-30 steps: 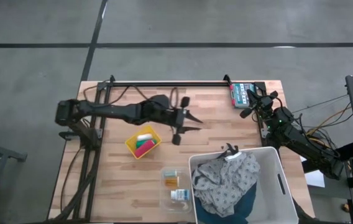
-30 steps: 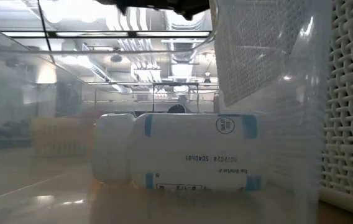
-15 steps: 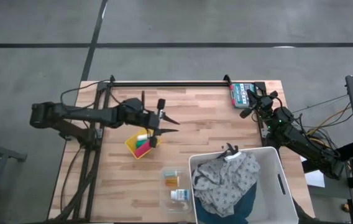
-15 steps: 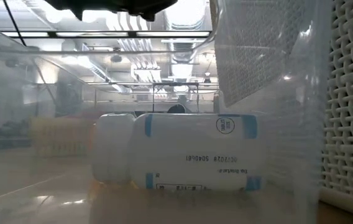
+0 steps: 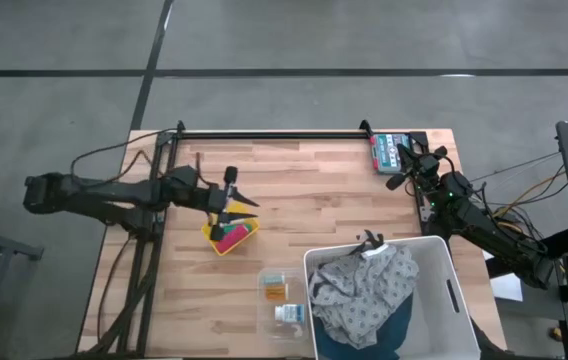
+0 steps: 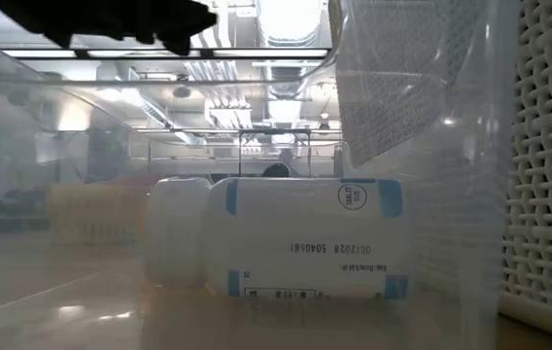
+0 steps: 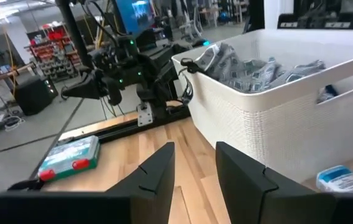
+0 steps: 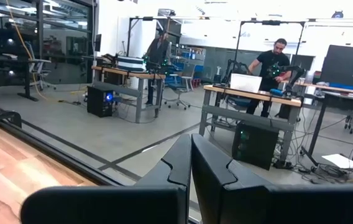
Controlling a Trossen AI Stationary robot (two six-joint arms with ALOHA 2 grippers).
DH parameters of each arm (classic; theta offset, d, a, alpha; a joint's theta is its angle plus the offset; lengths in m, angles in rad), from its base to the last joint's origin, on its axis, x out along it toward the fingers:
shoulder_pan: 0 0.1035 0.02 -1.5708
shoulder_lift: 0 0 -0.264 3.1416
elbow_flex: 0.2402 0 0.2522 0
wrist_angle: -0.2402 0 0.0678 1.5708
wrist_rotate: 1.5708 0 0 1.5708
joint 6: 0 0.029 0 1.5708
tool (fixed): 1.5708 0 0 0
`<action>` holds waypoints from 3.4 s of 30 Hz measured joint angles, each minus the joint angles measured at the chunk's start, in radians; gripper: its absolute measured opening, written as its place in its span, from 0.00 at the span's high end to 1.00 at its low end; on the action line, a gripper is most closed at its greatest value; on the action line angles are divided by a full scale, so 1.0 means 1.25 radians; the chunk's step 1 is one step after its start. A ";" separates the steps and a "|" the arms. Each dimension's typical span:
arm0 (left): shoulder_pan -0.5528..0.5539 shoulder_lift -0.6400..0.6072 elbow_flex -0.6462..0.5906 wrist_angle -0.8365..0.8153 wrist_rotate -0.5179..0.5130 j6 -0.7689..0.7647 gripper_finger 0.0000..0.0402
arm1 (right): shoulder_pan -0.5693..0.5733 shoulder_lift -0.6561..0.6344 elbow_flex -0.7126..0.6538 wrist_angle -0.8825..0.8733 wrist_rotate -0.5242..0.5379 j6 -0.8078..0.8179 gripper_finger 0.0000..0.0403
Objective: Pick & Place Medicine items
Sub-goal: Return to Home Position
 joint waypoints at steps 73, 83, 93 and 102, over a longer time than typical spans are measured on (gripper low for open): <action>0.001 -0.795 -0.441 -0.187 -0.112 -0.308 0.71 | 0.000 0.000 0.000 0.000 0.000 0.000 0.98; 0.000 -0.795 -0.441 -0.217 -0.125 -0.307 0.71 | 0.000 0.000 0.000 0.000 0.000 0.000 0.98; 0.000 -0.795 -0.441 -0.217 -0.122 -0.306 0.71 | 0.000 0.000 0.000 0.000 0.000 0.000 0.98; 0.000 -0.795 -0.441 -0.216 -0.122 -0.305 0.71 | 0.000 0.000 0.000 0.000 0.000 0.000 0.98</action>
